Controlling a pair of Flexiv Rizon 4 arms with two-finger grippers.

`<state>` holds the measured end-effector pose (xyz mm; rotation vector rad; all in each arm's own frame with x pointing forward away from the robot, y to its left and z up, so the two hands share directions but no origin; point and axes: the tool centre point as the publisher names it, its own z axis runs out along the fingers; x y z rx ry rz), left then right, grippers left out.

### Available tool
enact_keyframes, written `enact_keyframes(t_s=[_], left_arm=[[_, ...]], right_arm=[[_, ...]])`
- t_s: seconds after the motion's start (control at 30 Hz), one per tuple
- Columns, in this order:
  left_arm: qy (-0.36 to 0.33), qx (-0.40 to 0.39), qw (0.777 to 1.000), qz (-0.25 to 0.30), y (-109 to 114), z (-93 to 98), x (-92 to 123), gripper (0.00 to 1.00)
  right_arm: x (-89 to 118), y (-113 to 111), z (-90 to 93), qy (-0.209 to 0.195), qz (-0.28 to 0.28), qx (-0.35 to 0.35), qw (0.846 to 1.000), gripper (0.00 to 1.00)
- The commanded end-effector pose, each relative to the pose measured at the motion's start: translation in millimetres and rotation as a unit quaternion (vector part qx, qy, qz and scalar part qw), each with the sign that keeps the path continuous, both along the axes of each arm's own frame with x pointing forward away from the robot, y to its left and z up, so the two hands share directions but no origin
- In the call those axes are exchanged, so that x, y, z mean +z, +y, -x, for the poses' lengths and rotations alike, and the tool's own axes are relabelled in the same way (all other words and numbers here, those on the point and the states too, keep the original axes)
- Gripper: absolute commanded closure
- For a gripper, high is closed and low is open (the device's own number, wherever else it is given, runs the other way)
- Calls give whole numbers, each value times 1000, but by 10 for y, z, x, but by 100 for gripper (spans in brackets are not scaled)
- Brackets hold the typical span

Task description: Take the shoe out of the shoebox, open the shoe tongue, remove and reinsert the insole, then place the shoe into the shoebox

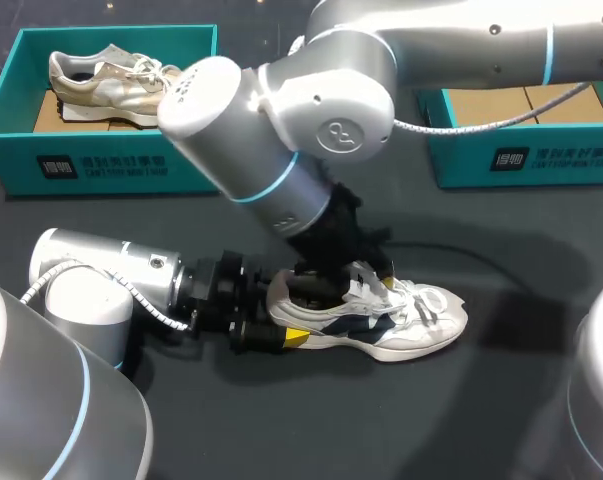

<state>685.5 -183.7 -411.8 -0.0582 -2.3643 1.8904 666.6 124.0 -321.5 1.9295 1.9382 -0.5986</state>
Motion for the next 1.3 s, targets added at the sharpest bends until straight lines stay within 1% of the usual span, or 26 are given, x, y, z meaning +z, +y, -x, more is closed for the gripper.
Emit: enact_keyframes(t_s=[0.03, 0.23, 0.33, 0.4, 0.43, 0.5, 0.53, 0.57, 0.6, 0.63, 1.2, 1.3], left_arm=[[0, -1, 1000, -1, -27, 10, -25, 100], [0, -1, 1000, -1, -27, 10, -25, 100], [0, -1, 1000, -1, -27, 10, -25, 100], [0, -1, 1000, -1, -27, 10, -25, 100], [0, -1, 1000, -1, -27, 10, -25, 100], [0, -1, 1000, -1, -27, 10, -25, 100], [0, -1, 1000, -1, -27, 10, -25, 100], [0, -1, 1000, -1, -27, 10, -25, 100], [0, -1, 1000, -1, -27, 10, -25, 100], [0, -1, 1000, -1, -27, 10, -25, 100], [0, -1, 1000, -1, -27, 10, -25, 100], [0, -1, 1000, -1, -27, 10, -25, 100]], right_arm=[[17, -77, 77, -152, -15, -244, 958, 61], [56, -57, 84, -150, -22, -247, 957, 68], [73, -48, 88, -149, -25, -247, 957, 75], [90, -53, 91, -147, -30, -246, 958, 85], [97, -59, 91, -143, -32, -244, 959, 100], [103, -81, 85, -140, -37, -238, 961, 100], [104, -101, 78, -136, -41, -225, 964, 100], [104, -120, 69, -135, -49, -212, 967, 100], [97, -167, 71, -134, -67, -206, 967, 100], [90, -206, 75, -113, -79, -204, 969, 100], [90, -206, 75, -113, -79, -204, 969, 100], [86, -344, 78, -116, -91, -207, 967, 100]])
